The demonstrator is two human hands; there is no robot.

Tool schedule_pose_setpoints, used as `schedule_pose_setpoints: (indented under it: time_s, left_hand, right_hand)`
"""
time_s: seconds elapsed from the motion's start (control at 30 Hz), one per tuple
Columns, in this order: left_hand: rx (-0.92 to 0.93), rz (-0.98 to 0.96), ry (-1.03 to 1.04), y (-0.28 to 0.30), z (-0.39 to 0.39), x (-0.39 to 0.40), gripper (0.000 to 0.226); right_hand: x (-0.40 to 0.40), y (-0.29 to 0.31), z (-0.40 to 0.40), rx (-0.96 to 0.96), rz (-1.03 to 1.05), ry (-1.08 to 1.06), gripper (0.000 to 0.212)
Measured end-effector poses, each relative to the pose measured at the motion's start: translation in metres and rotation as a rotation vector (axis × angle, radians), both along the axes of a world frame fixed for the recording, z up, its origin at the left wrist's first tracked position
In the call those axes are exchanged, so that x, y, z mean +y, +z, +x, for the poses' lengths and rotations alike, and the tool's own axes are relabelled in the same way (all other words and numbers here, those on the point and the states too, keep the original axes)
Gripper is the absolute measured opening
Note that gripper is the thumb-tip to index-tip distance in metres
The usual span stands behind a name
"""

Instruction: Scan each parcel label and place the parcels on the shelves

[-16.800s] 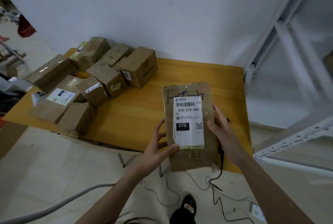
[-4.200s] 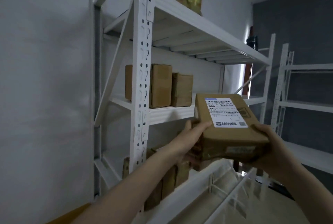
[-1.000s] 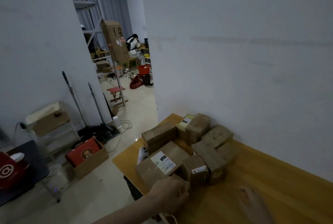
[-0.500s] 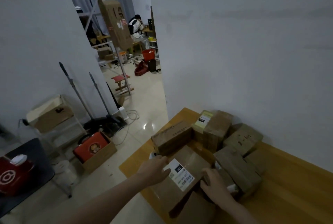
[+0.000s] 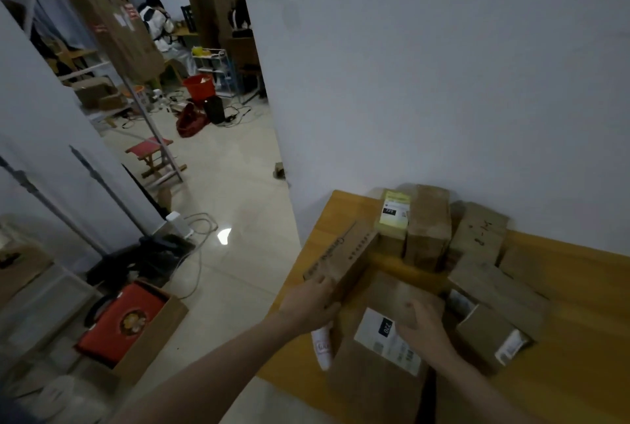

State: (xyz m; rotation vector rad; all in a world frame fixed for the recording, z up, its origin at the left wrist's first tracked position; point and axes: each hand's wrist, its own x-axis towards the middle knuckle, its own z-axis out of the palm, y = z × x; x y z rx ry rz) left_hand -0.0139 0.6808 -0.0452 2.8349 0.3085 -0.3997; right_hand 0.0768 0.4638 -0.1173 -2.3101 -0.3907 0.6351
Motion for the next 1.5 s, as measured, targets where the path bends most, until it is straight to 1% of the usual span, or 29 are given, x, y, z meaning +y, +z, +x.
schedule_pose_setpoints:
  time_s: [0.07,0.1,0.17,0.2,0.3,0.4,0.47,0.6,0.73,0.87,1.0,1.07,1.23,1.33,1.43,1.5]
  left_hand:
    - [-0.027,-0.015,-0.021,-0.003,-0.004,0.028,0.041]
    - [-0.04,-0.018,-0.037,-0.004,-0.006,0.043,0.043]
    - [-0.053,-0.012,-0.044,-0.009,-0.009,0.072,0.046]
    - [-0.046,-0.009,-0.045,-0.013,-0.01,0.084,0.047]
    - [-0.019,-0.023,-0.06,-0.022,-0.017,0.109,0.05]
    - [-0.019,-0.059,-0.066,-0.032,-0.029,0.127,0.051]
    - [-0.006,-0.082,-0.074,-0.04,-0.041,0.138,0.052]
    - [-0.006,-0.109,-0.073,-0.048,-0.059,0.158,0.052]
    - [-0.049,-0.103,-0.09,-0.05,-0.059,0.166,0.052]
    - [-0.084,-0.106,-0.133,-0.051,-0.043,0.164,0.053]
    - [-0.122,-0.116,-0.17,-0.041,-0.024,0.152,0.052]
    - [-0.146,-0.118,-0.198,-0.034,-0.015,0.145,0.049]
    - [-0.209,-0.136,-0.227,-0.014,0.006,0.12,0.042]
    - [-0.28,-0.186,-0.247,-0.001,0.015,0.102,0.044]
    - [-0.33,-0.256,-0.245,0.011,0.018,0.078,0.044]
    - [-0.352,-0.265,-0.255,0.017,0.02,0.059,0.044]
  right_hand:
    - [0.024,0.003,-0.012,-0.04,-0.038,-0.023,0.049]
    - [0.039,0.006,-0.018,-0.032,-0.046,-0.033,0.055]
    - [0.065,0.007,-0.026,0.033,-0.023,-0.076,0.075]
    - [0.079,0.008,-0.027,0.038,-0.017,-0.094,0.082]
    - [0.12,0.011,-0.031,0.016,-0.01,-0.155,0.071]
    - [0.159,0.009,-0.028,-0.003,0.042,-0.218,0.086]
    - [0.181,0.005,-0.025,-0.008,0.032,-0.251,0.097]
    - [0.22,-0.008,-0.018,0.014,-0.068,-0.362,0.106]
    - [0.239,-0.024,-0.017,0.012,-0.191,-0.461,0.112]
    - [0.24,-0.025,-0.016,-0.007,-0.233,-0.492,0.107]
    - [0.217,-0.02,-0.018,-0.026,-0.139,-0.509,0.097]
    - [0.199,-0.017,-0.017,-0.021,-0.03,-0.5,0.09]
    - [0.158,0.011,-0.015,0.022,0.366,-0.509,0.065]
    - [0.129,0.033,-0.02,0.029,0.509,-0.517,0.051]
    - [0.094,0.053,-0.039,0.064,0.638,-0.55,0.042]
    - [0.069,0.059,-0.053,0.108,0.719,-0.604,0.038]
